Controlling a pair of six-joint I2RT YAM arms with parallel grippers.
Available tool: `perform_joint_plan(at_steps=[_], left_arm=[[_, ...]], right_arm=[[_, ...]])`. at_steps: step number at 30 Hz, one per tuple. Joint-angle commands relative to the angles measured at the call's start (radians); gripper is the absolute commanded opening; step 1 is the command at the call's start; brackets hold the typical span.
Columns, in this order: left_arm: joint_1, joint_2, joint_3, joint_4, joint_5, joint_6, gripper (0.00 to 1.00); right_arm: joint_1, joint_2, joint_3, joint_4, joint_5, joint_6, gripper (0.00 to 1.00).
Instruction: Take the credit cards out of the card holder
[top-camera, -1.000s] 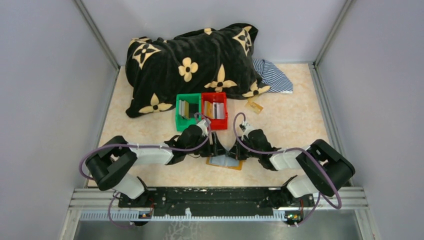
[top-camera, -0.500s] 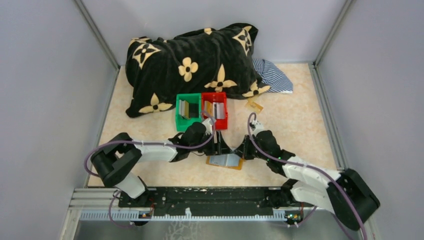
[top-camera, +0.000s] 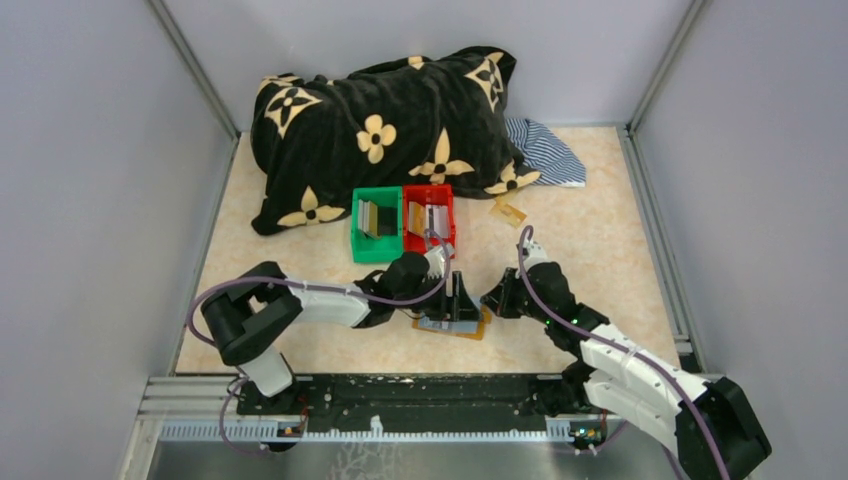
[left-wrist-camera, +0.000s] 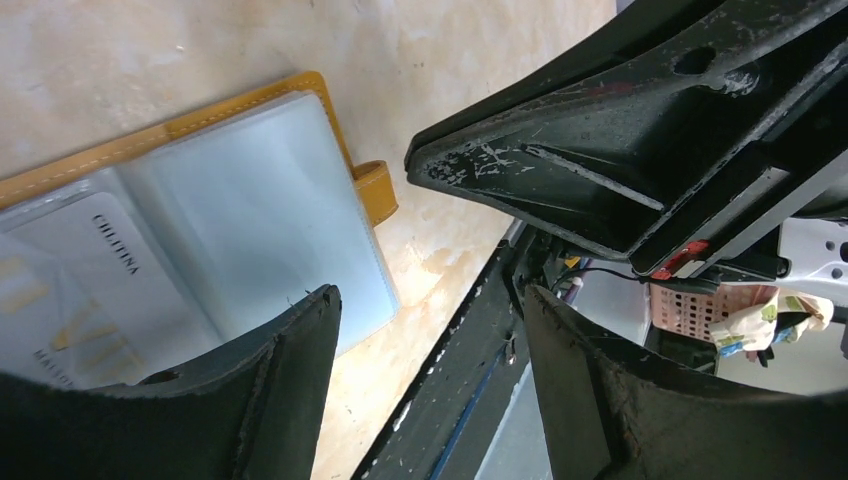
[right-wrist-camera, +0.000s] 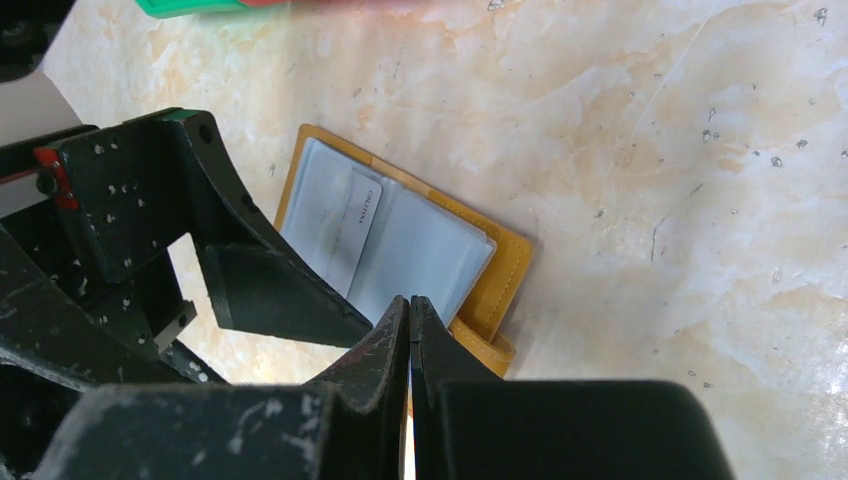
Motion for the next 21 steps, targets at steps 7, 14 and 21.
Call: perform_joint_plan(at_steps=[7, 14, 21], left_arm=[[-0.011, -0.064, -0.022, 0.089, -0.028, 0.020, 0.72], [-0.006, -0.270, -0.097, -0.004, -0.215, 0.124, 0.73], [0.018, -0.351, -0.214, -0.043, -0.293, 0.109, 0.74]], right_arm=[[-0.007, -0.011, 0.010, 0.058, -0.052, 0.018, 0.00], [0.003, 0.085, 0.031, 0.155, -0.133, 0.025, 0.00], [0.086, 0.202, 0.069, 0.232, -0.130, 0.027, 0.00]])
